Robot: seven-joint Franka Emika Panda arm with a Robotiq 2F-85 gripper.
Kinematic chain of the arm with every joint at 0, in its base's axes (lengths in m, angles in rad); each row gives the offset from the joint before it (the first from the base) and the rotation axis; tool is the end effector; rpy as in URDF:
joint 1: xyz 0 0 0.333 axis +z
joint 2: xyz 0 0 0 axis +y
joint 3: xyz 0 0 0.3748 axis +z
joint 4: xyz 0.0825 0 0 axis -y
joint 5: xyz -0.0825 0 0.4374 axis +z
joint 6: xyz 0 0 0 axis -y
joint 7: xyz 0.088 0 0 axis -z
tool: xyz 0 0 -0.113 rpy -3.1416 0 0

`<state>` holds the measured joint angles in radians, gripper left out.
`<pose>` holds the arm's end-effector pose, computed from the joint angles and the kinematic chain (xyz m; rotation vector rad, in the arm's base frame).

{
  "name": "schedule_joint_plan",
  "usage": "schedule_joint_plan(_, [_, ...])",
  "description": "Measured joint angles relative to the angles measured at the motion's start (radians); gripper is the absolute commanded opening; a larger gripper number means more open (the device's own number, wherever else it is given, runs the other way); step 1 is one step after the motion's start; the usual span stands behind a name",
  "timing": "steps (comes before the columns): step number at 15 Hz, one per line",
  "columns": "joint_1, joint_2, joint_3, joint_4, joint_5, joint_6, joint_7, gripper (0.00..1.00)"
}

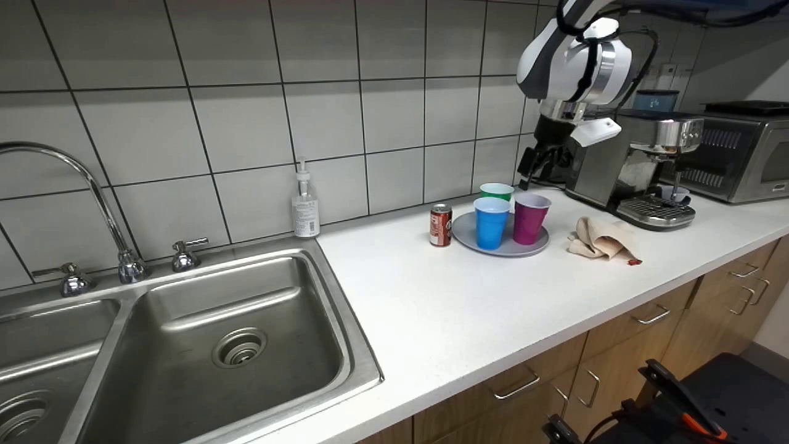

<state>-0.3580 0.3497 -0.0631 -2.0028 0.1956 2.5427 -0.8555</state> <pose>0.6227 -0.2784 0.3133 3.0608 0.4457 0.3350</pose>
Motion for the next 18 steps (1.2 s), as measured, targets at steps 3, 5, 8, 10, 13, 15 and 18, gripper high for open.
schedule_joint_plan(3, [0.006,-0.050,-0.001,-0.064,0.000,0.002,0.023,1.00])
schedule_joint_plan(5, [0.011,-0.088,-0.001,-0.113,0.000,0.005,0.026,1.00])
schedule_joint_plan(8, [0.020,-0.149,-0.003,-0.189,0.000,0.007,0.026,1.00])
schedule_joint_plan(10, [0.028,-0.191,-0.006,-0.238,0.000,0.007,0.026,1.00])
schedule_joint_plan(13, [0.047,-0.246,-0.018,-0.305,-0.002,0.007,0.026,1.00])
schedule_joint_plan(15, [0.062,-0.280,-0.028,-0.346,-0.004,0.007,0.025,1.00])
schedule_joint_plan(18, [0.081,-0.321,-0.043,-0.394,-0.010,0.007,0.025,1.00])
